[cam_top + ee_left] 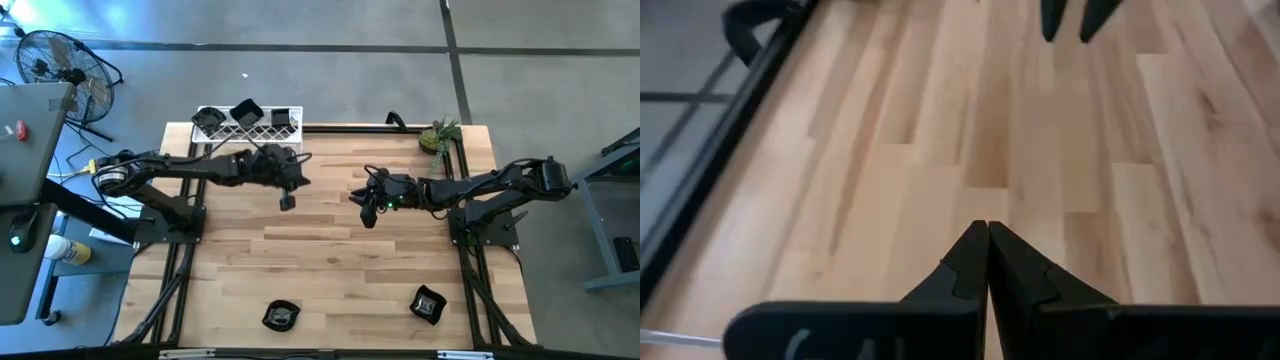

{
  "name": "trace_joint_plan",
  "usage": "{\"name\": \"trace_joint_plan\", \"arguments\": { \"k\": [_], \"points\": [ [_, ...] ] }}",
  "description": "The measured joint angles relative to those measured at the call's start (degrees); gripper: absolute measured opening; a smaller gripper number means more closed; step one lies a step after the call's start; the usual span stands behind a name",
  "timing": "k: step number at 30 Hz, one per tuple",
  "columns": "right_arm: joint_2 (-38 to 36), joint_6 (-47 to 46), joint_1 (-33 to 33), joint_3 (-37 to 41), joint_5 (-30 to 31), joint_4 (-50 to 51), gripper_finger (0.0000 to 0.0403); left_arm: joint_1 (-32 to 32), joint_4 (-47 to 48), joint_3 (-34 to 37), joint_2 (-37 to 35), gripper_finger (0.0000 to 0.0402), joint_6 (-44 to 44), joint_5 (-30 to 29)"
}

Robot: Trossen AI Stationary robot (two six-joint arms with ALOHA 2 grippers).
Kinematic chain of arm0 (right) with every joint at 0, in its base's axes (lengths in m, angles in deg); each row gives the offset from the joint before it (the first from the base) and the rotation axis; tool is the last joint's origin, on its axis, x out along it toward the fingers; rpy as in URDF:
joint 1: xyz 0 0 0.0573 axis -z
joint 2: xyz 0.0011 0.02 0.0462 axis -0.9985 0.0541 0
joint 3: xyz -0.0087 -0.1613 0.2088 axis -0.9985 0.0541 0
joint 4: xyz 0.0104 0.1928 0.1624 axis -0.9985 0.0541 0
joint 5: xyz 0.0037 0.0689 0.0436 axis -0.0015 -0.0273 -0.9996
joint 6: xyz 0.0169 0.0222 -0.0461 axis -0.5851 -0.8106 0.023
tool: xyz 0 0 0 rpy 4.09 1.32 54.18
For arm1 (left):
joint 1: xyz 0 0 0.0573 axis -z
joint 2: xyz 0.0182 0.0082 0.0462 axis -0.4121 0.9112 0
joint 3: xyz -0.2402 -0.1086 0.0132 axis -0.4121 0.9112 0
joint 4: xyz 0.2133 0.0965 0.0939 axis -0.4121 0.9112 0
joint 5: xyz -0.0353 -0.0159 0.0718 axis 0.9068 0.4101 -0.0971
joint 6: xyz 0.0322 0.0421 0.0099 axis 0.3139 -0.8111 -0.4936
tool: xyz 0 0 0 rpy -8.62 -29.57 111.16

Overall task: Pick & Place Mini shaped plates
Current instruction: Stack the black leaf-shaped plate on top of the black leaf-shaped plate on the shelf

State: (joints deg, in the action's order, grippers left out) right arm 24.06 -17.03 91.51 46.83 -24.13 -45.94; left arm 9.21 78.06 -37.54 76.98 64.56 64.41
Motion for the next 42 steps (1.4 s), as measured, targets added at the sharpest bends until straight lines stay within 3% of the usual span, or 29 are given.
{"name": "trace_joint_plan", "arguments": {
  "k": [12, 17, 24, 29, 33, 38, 42],
  "points": [
    [0.00, 1.84, -1.05, 0.00, 0.09, 0.04, 0.0081, 11.22, -6.58, 1.93, 0.00, 0.0000, 2.71, 0.01],
    [0.16, 5.40, -3.26, 0.02, 0.05, -0.10, 0.0058, 14.67, -8.48, 4.49, 0.02, 0.0000, 4.40, 0.22],
    [0.24, 8.14, -3.81, 5.14, -0.48, -8.06, 0.0004, 19.64, 0.91, 4.52, 0.02, 0.0001, 13.02, 12.30],
    [0.24, 8.55, -2.89, 9.19, -0.36, -15.02, 0.0012, 26.28, 6.92, 3.94, 0.06, 0.0004, 19.75, 4.81],
    [0.24, 8.56, -2.28, 10.21, -1.67, -16.28, 0.0010, 32.03, 14.23, 0.79, 0.46, 0.0030, 26.40, 0.00],
    [0.22, 9.37, -2.30, 10.19, -3.54, -16.50, 0.0002, 37.52, 17.27, -2.46, 4.95, 0.0083, 36.03, -1.07],
    [0.17, 9.41, -2.37, 10.16, -4.23, -16.46, 0.0007, 40.74, 16.61, -4.57, 8.36, 0.0118, 41.77, 1.30]
  ]
}}
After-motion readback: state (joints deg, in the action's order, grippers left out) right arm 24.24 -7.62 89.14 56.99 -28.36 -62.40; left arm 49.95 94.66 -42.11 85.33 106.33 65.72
